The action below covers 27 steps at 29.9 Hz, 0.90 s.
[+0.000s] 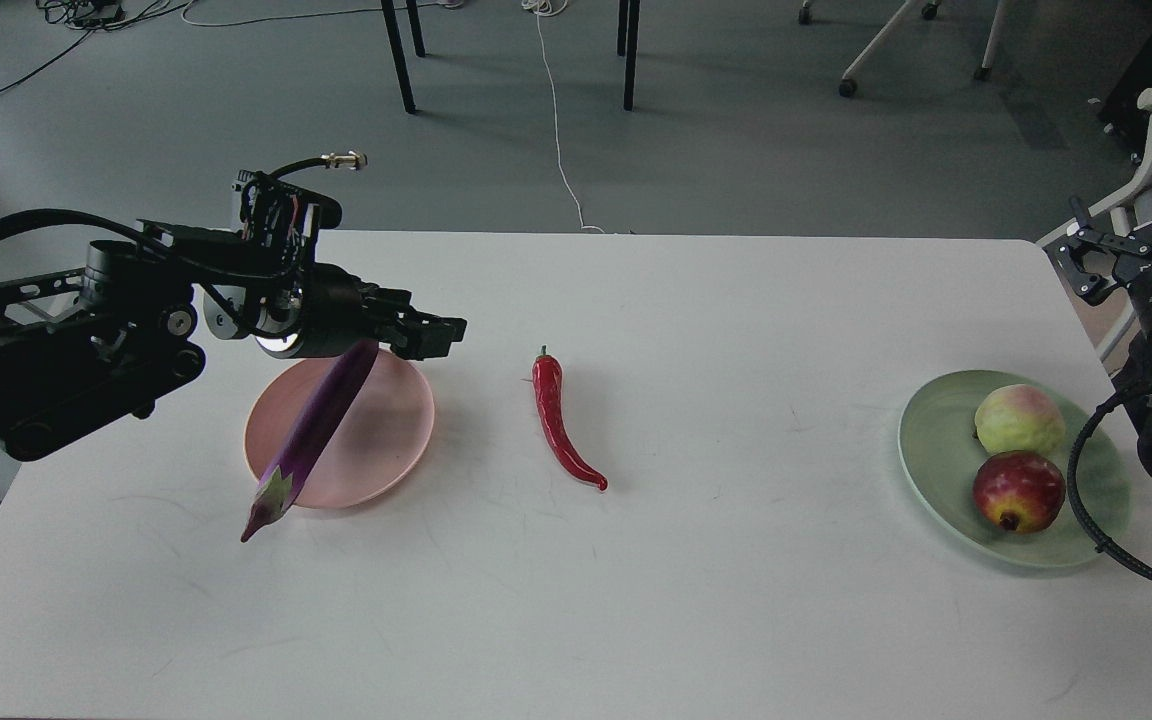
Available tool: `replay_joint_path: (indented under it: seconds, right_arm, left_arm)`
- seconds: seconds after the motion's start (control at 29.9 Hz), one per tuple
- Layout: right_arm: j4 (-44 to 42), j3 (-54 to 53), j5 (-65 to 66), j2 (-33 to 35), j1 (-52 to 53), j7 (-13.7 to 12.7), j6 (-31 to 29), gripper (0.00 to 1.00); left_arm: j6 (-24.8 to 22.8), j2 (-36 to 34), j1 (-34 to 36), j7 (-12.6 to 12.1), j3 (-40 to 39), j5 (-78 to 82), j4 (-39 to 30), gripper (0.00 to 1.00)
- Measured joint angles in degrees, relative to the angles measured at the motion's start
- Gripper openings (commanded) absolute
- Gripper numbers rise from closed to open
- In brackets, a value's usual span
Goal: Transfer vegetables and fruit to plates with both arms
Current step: 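Move the left gripper to the red chili pepper and grasp it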
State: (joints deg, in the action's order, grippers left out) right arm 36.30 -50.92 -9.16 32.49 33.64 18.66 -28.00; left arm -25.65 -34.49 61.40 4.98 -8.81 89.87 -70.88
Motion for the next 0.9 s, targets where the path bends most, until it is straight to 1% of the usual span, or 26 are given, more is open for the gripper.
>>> replay_joint_path:
  seconds: [0.17,0.2,0.27,0.37,0.5,0.73,0.9]
  right_arm:
    - [0.1,-0.3,-0.1,0.8,0.1,-0.1,0.0,0.98]
    - [0.1,-0.4,-0.1,0.9,0.2,-0.1,0.0,0.98]
    - [0.1,-0.4,-0.1,1.1,0.3,-0.1,0.0,0.98]
    - [0.1,-0.4,-0.1,1.3,0.4,-0.1,0.0,0.98]
    - [0.0,-0.4,-0.1,1.3,0.3,0.0,0.0,0.98]
    - [0.0,-0.4,-0.1,1.0,0.3,0.0,0.0,0.98]
    - [0.0,-0.4,-0.1,1.2,0.3,0.0,0.0,0.98]
  left_arm:
    - [-0.5,8.9,0.2,-6.5,0.2,0.4,0.6,0.77]
    - [-1.0,10.3,0.2,-7.6,0.3,0.4,0.7,0.77]
    - [-1.6,12.5,0.0,-8.7,0.5,0.5,1.2,0.77]
    - [-2.0,14.8,-0.3,-9.1,2.2,0.5,3.5,0.77]
    - [-2.0,17.7,-0.3,-9.2,5.4,0.4,8.4,0.77]
    - [-2.0,23.2,-0.4,-8.8,6.0,0.2,17.2,0.77]
    - [-2.0,23.9,-0.3,-8.6,6.0,-0.5,18.4,0.77]
